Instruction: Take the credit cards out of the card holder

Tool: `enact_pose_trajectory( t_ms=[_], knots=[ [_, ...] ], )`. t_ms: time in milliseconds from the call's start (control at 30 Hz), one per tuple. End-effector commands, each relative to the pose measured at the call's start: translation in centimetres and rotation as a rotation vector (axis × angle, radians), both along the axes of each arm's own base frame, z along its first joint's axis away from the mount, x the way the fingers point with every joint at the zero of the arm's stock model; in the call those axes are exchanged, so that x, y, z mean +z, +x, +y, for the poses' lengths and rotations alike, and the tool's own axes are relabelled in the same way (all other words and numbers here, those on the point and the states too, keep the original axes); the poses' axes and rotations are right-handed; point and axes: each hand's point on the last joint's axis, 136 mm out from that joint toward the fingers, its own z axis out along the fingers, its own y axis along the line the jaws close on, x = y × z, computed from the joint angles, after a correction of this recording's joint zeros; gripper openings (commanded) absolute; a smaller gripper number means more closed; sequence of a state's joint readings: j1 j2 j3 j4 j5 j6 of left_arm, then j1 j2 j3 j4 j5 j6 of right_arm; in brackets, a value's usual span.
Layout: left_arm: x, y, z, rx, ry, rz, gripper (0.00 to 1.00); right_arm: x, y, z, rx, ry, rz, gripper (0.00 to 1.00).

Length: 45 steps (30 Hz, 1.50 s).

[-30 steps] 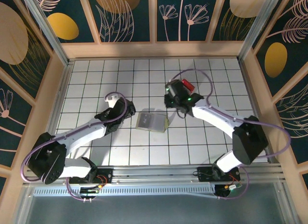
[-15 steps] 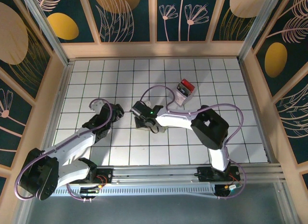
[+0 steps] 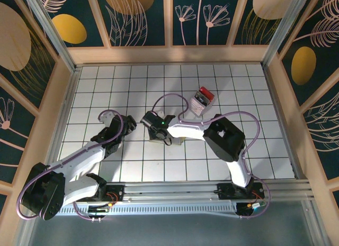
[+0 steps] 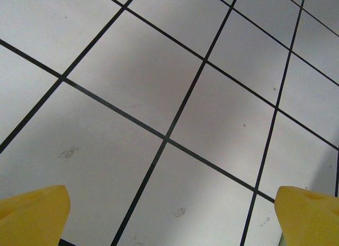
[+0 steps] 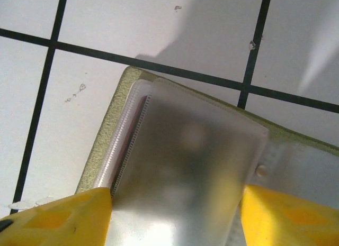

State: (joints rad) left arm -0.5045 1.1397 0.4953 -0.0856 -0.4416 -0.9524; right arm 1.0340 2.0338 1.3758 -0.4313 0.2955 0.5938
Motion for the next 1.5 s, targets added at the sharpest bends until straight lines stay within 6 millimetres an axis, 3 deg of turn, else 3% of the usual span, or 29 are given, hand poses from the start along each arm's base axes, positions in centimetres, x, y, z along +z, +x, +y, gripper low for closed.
enact_pose_trajectory(
  t_ms=[0, 200, 367, 500, 600, 700, 967, 1200, 1467],
  knots=[
    [0.2, 0.2, 0.0, 0.014, -0.026, -0.016, 0.99, -1.3, -1.3, -1.9, 0.001, -0.059, 0.033, 0.57],
    [0.5, 0.4, -0.2, 0.001, -0.031, -0.023, 0.99, -0.7, -2.5, -2.0, 0.050, -0.008, 0.049, 0.47],
    [1.2, 0.5, -0.5, -0.018, -0.039, -0.044, 0.99, 0.6, -5.0, -0.5, 0.220, 0.043, 0.040, 0.44],
    [1.8, 0.5, -0.4, -0.013, -0.045, -0.069, 0.99, 0.2, -6.3, -1.3, 0.287, 0.004, 0.041, 0.39],
    [2.2, 0.5, -0.4, -0.016, -0.054, -0.085, 0.99, -0.1, -5.6, -3.2, 0.228, -0.057, 0.011, 0.30],
    [2.4, 0.5, -0.5, -0.020, -0.060, -0.090, 0.99, 0.1, -4.3, -4.4, 0.146, -0.079, -0.017, 0.29],
    [2.9, 0.5, -0.4, -0.033, -0.040, -0.095, 0.99, 2.0, -2.4, -5.3, 0.059, -0.092, -0.109, 0.35],
    [3.2, 0.6, -0.2, -0.033, -0.009, -0.093, 0.99, 2.1, -1.3, -8.0, -0.028, -0.088, -0.109, 0.35],
    [3.2, 0.8, -0.2, -0.035, -0.001, -0.095, 0.99, 2.5, -0.7, -9.7, -0.083, -0.068, -0.121, 0.36]
  ],
)
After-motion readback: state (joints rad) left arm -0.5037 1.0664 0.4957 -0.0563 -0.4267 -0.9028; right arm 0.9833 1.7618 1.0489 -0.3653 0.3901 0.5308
